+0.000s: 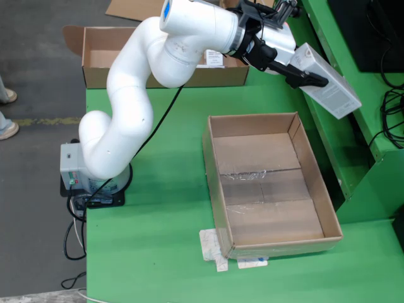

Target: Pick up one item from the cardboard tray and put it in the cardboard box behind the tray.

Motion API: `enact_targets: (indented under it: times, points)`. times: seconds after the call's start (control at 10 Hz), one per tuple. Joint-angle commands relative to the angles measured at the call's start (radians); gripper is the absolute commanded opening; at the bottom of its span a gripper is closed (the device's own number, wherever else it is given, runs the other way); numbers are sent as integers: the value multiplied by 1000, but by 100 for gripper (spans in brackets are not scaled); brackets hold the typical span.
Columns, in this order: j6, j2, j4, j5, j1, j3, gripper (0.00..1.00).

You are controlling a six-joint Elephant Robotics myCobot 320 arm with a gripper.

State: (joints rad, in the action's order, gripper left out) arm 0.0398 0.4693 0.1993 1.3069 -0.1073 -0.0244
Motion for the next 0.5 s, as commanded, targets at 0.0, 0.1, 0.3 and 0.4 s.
enact_targets:
  times: [0.0,0.1,0.3,0.4]
  points:
    - [-2,-48,-5,20,5,24,0]
    - [-3,-58,-26,31,-3,24,0]
    - [-4,-68,-55,50,-10,24,0]
    - [-2,-76,-70,57,-24,24,0]
